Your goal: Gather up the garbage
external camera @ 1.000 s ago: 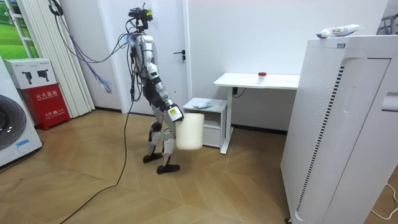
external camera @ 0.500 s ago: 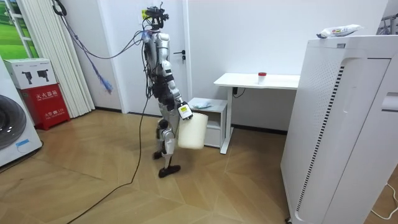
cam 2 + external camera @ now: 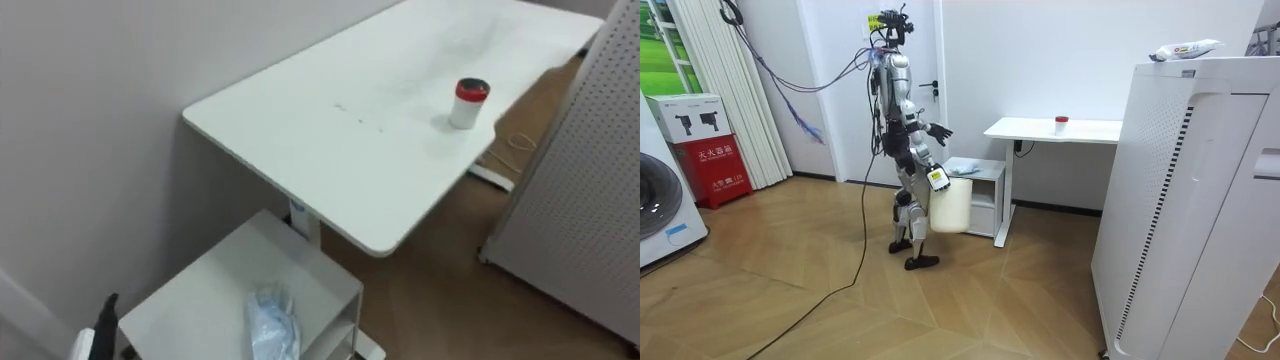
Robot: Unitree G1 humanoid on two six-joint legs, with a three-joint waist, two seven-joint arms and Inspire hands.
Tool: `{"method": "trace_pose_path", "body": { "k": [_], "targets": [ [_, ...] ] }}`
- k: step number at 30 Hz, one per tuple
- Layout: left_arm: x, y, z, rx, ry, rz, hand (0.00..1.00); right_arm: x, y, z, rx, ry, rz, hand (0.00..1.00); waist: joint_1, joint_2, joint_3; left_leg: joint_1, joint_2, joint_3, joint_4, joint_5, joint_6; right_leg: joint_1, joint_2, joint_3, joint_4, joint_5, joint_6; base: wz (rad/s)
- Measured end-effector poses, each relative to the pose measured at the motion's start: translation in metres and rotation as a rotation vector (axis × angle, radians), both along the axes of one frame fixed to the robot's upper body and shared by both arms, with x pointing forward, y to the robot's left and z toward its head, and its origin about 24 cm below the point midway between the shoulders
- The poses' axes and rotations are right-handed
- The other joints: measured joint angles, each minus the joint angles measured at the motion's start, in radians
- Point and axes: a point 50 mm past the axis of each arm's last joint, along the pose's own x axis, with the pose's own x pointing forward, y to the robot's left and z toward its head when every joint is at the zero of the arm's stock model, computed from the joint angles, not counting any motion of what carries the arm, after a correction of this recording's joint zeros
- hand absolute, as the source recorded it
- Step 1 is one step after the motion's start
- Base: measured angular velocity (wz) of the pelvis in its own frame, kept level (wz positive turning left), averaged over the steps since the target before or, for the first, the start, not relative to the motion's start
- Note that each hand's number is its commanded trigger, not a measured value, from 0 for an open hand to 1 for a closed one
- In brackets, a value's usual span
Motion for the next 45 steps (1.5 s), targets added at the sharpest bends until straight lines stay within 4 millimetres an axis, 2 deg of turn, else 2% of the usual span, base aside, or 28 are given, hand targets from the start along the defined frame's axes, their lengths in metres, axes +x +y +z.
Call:
{"method": "trace_pose_path", "body": {
  "k": [2, 6, 7, 10, 13, 15, 17, 22, 29, 37, 41, 45],
  "targets": [
    [0.015, -0.003, 0.005, 0.026, -0.018, -0.004, 0.00, 0.013, 0.002, 0.003, 0.000, -0.019, 0.024, 1.00, -0.017, -0.013, 0.0091, -0.057, 0.002, 0.004, 0.034, 0.001, 0.003, -0.057, -0.005, -0.002, 0.032, 0.001, -0.003, 0.00],
    [0.033, -0.010, 0.012, 0.055, -0.029, -0.048, 0.00, 0.035, 0.005, 0.009, -0.018, -0.063, 0.064, 1.00, -0.035, -0.012, 0.0170, -0.166, 0.019, 0.013, 0.118, -0.017, 0.006, -0.153, -0.004, -0.010, 0.072, 0.006, -0.012, -0.08],
    [0.040, -0.012, 0.016, 0.066, -0.043, -0.060, 0.00, 0.039, 0.007, 0.010, -0.025, -0.070, 0.075, 1.00, -0.038, -0.010, 0.0256, -0.196, 0.023, 0.013, 0.143, -0.021, 0.006, -0.180, -0.005, -0.013, 0.088, 0.008, -0.014, -0.03],
    [0.052, -0.013, 0.022, 0.090, -0.041, -0.074, 0.00, 0.055, 0.010, 0.017, -0.044, -0.117, 0.109, 1.00, -0.051, 0.001, 0.0425, -0.263, 0.033, 0.018, 0.188, -0.036, 0.008, -0.248, -0.005, -0.012, 0.131, 0.006, -0.018, -0.09],
    [0.061, -0.012, 0.029, 0.118, -0.067, -0.070, 0.00, 0.068, 0.015, 0.022, -0.049, -0.155, 0.150, 1.00, -0.054, -0.004, 0.0498, -0.332, 0.036, 0.034, 0.229, -0.040, 0.008, -0.329, -0.008, -0.010, 0.182, 0.001, -0.028, -0.13],
    [0.065, -0.013, 0.033, 0.130, -0.080, -0.073, 0.00, 0.075, 0.016, 0.026, -0.050, -0.185, 0.148, 1.00, -0.060, -0.005, 0.0516, -0.377, 0.040, 0.039, 0.268, -0.051, 0.009, -0.380, -0.019, -0.014, 0.228, -0.009, -0.036, -0.05],
    [0.069, -0.015, 0.036, 0.139, -0.090, -0.087, 0.00, 0.083, 0.020, 0.031, -0.046, -0.229, 0.154, 1.00, -0.083, -0.007, 0.0558, -0.427, 0.042, 0.038, 0.320, -0.065, 0.012, -0.430, -0.028, -0.017, 0.286, -0.030, -0.041, 0.07],
    [0.074, -0.020, 0.040, 0.147, -0.106, -0.103, 0.00, 0.091, 0.023, 0.037, -0.052, -0.292, 0.156, 1.00, -0.114, -0.012, 0.0607, -0.506, 0.055, 0.039, 0.424, -0.101, 0.012, -0.511, -0.037, -0.021, 0.377, -0.069, -0.052, 0.00],
    [0.073, -0.023, 0.038, 0.155, -0.100, -0.125, 0.00, 0.095, 0.023, 0.040, -0.037, -0.334, 0.112, 1.00, -0.138, -0.009, 0.0635, -0.583, 0.076, 0.033, 0.513, -0.134, 0.005, -0.586, -0.036, -0.030, 0.454, -0.096, -0.067, -0.01],
    [0.075, -0.019, 0.041, 0.204, -0.120, -0.118, 0.00, 0.104, 0.028, 0.049, -0.029, -0.400, 0.113, 1.00, -0.159, -0.013, 0.0626, -0.696, 0.106, 0.024, 0.629, -0.178, -0.004, -0.692, -0.028, -0.035, 0.556, -0.133, -0.084, -0.02],
    [0.084, -0.018, 0.052, 0.226, -0.169, -0.101, 0.00, 0.106, 0.031, 0.050, -0.010, -0.413, 0.108, 1.00, -0.178, -0.018, 0.0627, -0.738, 0.110, 0.012, 0.667, -0.187, -0.009, -0.729, -0.029, -0.042, 0.592, -0.145, -0.092, 0.04],
    [0.084, -0.015, 0.055, 0.249, -0.187, -0.084, 0.00, 0.106, 0.033, 0.050, -0.005, -0.411, 0.113, 1.00, -0.195, -0.019, 0.0630, -0.741, 0.111, 0.012, 0.673, -0.188, -0.011, -0.736, -0.030, -0.042, 0.603, -0.149, -0.096, 0.00]
  ]
}}
